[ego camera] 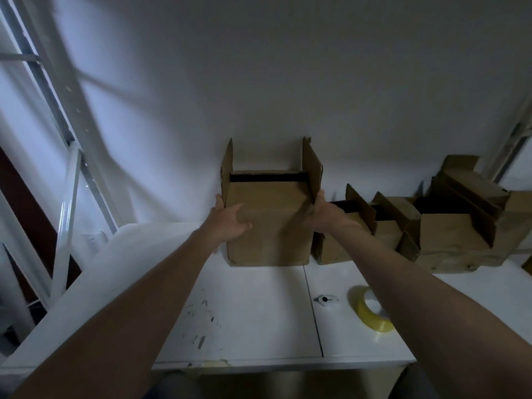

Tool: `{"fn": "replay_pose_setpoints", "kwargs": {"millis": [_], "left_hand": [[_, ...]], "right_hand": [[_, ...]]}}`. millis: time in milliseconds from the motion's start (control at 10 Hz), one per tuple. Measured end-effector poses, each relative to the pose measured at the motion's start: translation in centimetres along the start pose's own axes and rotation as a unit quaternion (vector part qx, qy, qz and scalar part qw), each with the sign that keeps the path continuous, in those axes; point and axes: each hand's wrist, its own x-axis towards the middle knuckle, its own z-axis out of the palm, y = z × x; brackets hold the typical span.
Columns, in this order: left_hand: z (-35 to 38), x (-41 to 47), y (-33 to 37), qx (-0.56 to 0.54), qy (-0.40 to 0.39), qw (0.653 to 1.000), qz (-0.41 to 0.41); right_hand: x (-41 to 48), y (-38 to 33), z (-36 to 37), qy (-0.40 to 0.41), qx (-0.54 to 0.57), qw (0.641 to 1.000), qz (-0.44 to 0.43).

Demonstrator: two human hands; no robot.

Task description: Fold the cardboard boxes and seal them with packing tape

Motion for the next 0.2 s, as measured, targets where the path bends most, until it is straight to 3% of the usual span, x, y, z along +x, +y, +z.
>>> {"fn": "replay_pose_setpoints", "kwargs": {"millis": [200], "left_hand": [[-5.6, -2.2, 5.4, 0.06, 0.036, 0.997, 0.026]], "right_hand": [[-1.9, -2.3, -7.7, 0.023, -0.055, 0.996, -0.065]]}}
